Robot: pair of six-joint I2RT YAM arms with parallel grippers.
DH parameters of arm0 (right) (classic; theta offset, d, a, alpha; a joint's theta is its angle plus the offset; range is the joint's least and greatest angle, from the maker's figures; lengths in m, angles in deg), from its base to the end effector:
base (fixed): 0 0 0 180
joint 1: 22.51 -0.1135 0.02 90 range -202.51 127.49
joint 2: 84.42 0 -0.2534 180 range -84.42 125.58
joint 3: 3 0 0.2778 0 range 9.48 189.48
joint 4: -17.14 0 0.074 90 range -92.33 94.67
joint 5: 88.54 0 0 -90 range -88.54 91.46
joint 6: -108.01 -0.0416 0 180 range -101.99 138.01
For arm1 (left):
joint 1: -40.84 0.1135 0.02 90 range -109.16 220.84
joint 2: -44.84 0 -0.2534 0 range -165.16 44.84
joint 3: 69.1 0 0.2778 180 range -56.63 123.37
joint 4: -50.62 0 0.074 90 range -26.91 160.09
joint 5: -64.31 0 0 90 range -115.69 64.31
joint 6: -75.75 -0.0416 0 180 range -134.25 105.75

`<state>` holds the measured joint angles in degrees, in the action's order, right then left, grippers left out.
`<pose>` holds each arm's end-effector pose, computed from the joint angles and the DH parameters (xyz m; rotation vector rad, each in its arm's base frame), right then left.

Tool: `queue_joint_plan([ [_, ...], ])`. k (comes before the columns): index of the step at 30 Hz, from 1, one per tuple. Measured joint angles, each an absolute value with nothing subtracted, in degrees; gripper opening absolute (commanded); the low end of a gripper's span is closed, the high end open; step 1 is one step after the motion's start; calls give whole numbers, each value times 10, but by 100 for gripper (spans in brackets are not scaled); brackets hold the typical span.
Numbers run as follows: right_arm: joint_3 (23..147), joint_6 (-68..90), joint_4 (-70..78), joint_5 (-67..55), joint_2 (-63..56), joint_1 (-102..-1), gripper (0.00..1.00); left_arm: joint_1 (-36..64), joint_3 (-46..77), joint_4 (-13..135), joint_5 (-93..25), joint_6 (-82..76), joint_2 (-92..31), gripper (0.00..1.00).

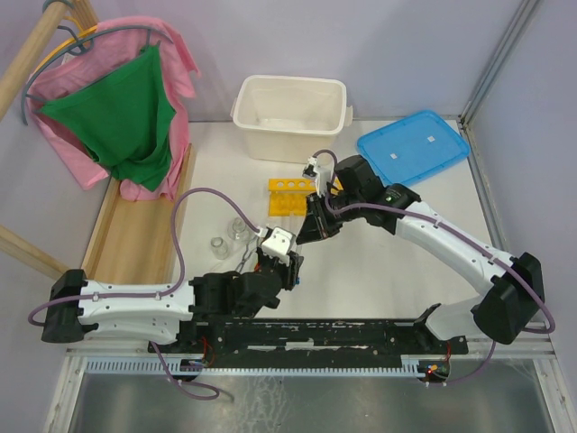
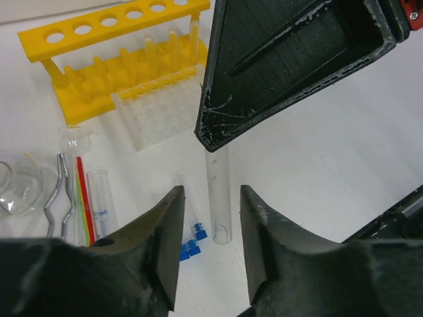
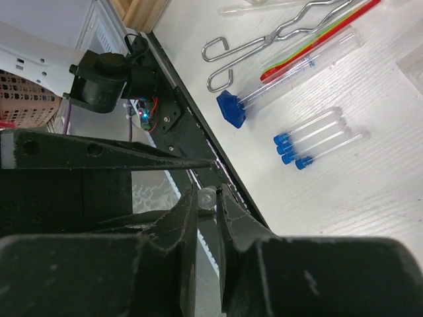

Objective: Organize the chemistry lab equipment
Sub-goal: Pick up the test tube at the center of the board, then insert the test tube into the slot of the test tube rack.

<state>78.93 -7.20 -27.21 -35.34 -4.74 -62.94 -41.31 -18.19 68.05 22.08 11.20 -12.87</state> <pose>0.2364 0.2342 0.3018 -0.6882 2.3975 1.2839 0.0651 -0.2469 0.2530 0.4021 1.8330 -0.4695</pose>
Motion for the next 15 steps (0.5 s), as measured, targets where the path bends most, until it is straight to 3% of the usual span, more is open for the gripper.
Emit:
queue_joint_plan([
  [8, 791, -70, -289, -316, -47, -634, 1, -413, -182, 688, 225, 123, -126, 53],
  [15, 821, -44, -306, -142, -45, -634, 1, -413, -182, 711, 238, 143, -107, 53],
])
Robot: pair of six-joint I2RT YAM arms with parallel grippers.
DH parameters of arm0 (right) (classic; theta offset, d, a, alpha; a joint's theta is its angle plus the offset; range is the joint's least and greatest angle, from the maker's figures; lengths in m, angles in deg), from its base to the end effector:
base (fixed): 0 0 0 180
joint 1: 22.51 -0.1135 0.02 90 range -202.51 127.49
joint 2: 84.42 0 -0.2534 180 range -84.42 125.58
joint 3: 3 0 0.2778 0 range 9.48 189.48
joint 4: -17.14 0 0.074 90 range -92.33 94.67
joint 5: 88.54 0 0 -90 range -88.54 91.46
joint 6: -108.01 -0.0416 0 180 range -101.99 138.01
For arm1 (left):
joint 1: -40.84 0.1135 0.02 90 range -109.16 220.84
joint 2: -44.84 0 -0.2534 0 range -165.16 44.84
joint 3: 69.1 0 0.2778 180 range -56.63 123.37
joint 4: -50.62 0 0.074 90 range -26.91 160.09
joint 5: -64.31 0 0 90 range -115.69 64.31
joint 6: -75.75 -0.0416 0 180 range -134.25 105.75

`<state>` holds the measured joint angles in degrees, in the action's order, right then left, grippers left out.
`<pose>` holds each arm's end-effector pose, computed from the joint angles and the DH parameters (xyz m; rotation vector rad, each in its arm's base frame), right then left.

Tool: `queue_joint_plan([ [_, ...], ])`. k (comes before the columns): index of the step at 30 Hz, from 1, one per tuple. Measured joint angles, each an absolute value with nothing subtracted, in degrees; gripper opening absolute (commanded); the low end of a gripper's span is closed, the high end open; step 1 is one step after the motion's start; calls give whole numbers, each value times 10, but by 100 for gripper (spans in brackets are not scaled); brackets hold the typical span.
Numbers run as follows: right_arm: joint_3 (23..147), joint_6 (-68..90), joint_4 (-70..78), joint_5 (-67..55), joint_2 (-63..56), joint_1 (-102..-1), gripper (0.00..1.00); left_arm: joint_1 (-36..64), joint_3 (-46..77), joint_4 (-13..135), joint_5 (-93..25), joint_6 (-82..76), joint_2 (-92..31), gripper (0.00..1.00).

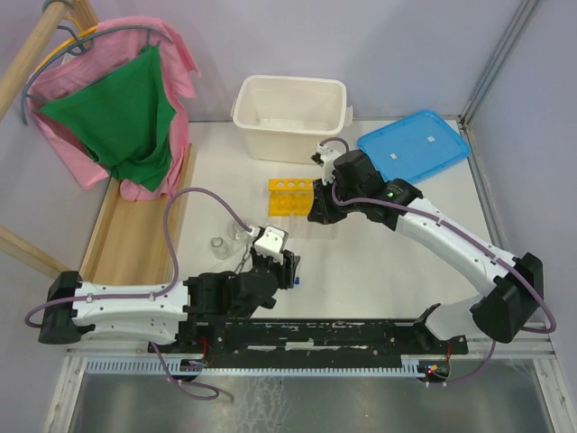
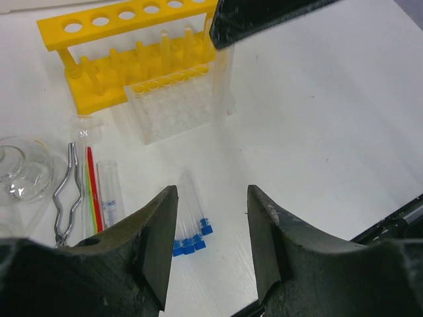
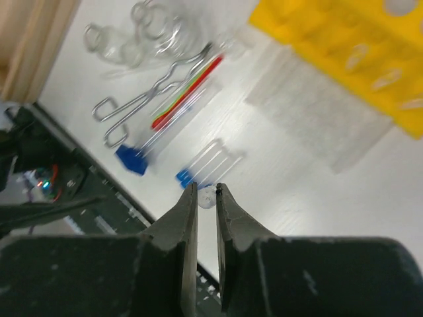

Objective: Organize the chemistry lab equipment
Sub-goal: Insert the test tube into the slot of the test tube rack.

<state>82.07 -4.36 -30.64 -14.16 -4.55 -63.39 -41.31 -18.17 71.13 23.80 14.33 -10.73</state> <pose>0.2468 0.2284 0.3109 -0.5374 2.3842 0.8467 0.0648 -0.2384 0.2571 0.3409 1.8456 -0.4696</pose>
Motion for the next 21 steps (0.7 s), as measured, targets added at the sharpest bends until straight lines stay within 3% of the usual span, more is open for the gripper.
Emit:
queue_joint_plan([
  [8, 837, 1, -231, 21, 6, -633, 1, -382, -180, 775, 239, 195, -132, 52],
  [17, 851, 44, -149, 73, 95, -633, 1, -179, -180, 794, 136, 206, -84, 52],
  [21, 869, 52, -133, 81, 118, -633, 1, -135, -174, 795, 106, 205, -94, 50],
])
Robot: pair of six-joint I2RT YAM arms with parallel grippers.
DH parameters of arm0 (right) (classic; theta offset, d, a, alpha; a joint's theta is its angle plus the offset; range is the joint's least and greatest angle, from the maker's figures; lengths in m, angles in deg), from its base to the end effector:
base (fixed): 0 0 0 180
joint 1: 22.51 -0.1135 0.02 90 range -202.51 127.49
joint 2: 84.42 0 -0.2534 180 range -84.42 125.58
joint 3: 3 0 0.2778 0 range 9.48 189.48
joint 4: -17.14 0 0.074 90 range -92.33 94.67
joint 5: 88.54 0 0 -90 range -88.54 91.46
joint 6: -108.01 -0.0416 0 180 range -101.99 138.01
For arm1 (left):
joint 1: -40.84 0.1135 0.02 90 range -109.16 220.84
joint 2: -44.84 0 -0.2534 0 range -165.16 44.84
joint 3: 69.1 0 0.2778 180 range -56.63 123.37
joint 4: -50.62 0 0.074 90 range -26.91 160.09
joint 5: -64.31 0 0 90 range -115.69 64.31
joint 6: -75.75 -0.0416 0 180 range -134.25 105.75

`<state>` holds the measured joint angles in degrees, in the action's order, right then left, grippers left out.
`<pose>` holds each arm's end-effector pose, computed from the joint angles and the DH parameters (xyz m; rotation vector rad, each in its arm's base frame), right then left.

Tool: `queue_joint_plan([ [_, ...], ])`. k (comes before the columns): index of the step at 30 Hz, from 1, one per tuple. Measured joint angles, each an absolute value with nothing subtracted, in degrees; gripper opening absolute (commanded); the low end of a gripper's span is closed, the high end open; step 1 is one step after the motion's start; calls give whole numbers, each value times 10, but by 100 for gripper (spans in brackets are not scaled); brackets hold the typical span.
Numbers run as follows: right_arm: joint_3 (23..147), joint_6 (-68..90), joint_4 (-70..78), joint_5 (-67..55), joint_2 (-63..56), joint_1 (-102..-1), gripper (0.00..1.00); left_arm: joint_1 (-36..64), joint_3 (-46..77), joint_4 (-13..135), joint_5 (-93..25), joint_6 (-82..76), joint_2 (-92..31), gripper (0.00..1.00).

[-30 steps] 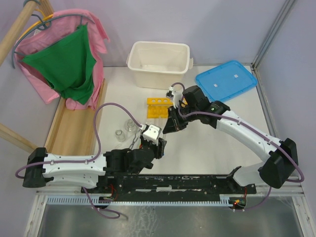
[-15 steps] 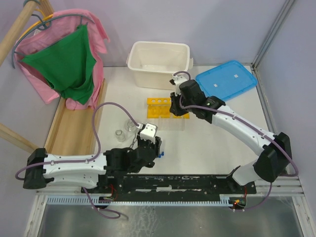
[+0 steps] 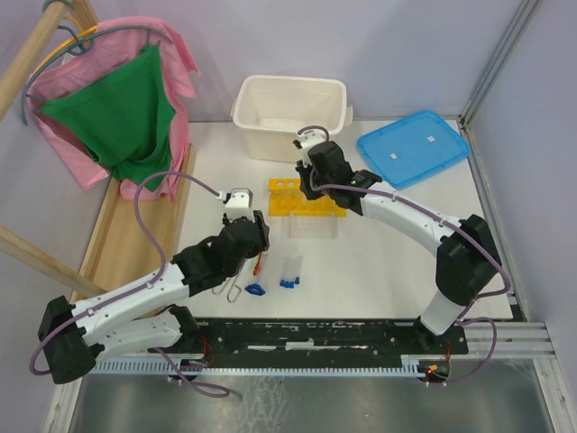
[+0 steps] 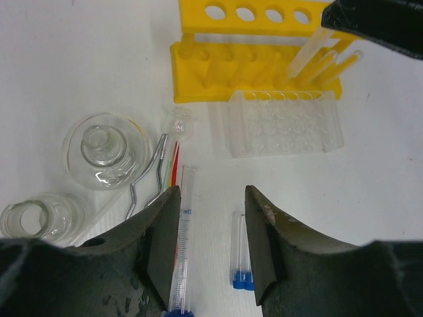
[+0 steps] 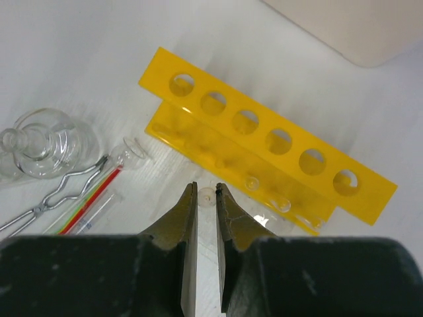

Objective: Organize the chemistry lab equipment
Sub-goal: Insert the test tube into the slot of the test tube rack.

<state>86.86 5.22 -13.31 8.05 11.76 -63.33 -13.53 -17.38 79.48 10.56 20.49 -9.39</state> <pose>0.3178 0.2682 0.2658 -0.4787 2.1839 0.3902 0.1605 -0.1817 0.2509 -0.0211 2.0183 -0.3190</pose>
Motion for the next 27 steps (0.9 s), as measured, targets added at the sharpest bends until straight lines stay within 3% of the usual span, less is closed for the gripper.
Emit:
queue_joint_plan([
  [27, 923, 76, -116, 109, 182, -634, 1, -110, -169, 788, 26, 194, -142, 48],
])
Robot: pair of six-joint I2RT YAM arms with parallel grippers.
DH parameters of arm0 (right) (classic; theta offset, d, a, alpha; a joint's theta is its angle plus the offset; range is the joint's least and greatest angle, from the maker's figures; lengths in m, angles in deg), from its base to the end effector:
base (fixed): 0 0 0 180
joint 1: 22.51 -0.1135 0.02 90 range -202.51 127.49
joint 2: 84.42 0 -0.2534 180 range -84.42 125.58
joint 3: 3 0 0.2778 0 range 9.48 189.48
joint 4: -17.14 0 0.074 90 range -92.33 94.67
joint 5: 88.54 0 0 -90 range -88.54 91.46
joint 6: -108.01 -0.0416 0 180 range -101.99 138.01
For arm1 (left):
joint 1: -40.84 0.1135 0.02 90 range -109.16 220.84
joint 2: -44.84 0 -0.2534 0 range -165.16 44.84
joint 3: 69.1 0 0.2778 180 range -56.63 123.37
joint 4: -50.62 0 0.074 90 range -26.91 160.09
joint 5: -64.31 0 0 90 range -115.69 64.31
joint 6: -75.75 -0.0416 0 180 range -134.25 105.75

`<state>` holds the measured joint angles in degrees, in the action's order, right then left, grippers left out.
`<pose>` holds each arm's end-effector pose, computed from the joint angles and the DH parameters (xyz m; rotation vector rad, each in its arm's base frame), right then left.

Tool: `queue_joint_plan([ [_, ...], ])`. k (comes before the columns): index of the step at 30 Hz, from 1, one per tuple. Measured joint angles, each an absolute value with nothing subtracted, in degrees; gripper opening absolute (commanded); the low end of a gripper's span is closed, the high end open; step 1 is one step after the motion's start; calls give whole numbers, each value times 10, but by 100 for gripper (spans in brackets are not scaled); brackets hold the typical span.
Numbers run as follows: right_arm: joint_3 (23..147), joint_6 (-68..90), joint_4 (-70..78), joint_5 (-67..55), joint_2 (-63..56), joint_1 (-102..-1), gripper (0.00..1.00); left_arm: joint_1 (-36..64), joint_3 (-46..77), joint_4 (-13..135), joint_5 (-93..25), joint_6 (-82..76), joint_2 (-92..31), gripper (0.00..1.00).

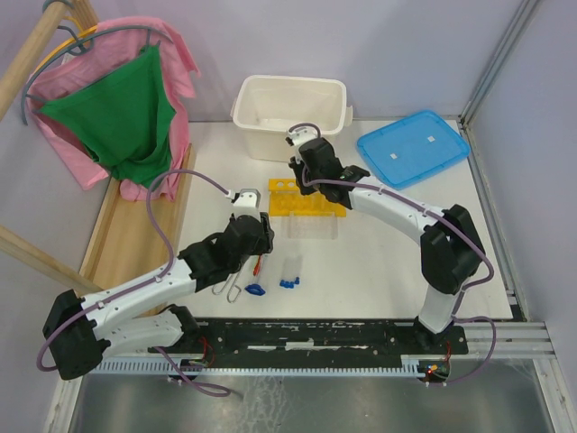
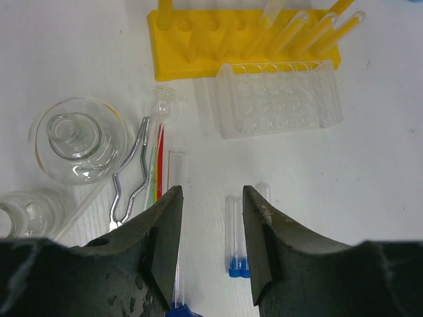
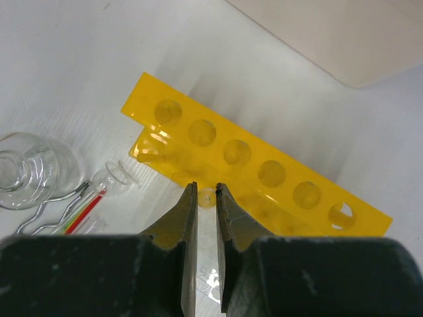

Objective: Organize the chemistry lab equipment
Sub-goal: Insert the test tube into the slot of the test tube rack.

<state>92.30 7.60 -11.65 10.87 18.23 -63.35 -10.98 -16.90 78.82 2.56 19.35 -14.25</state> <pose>0.3403 0.2852 0.2574 -0.4905 2.1552 0.3213 0.1738 -0.1892 0.2340 0.0615 2.1207 -0.3524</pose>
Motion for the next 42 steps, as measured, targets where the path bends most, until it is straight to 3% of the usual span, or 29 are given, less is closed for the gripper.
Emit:
queue_joint_plan([
  [8, 923, 73, -115, 108, 203, -634, 3, -110, -169, 788, 24, 194, -142, 51],
  [13, 921, 71, -111, 109, 207, -633, 26, -109, -169, 788, 22, 194, -142, 55],
  [19, 902, 65, -91, 111, 204, -633, 34, -109, -170, 788, 16, 194, -142, 56],
  [27, 847, 61, -98, 128, 128, -633, 36, -109, -176, 787, -5, 194, -146, 50],
  [36, 795, 33, -160, 195, -75, -634, 36, -117, -176, 778, -53, 194, -198, 43],
  [42, 743, -4, -237, 252, -183, -634, 36, -177, -170, 773, -56, 196, -240, 43],
])
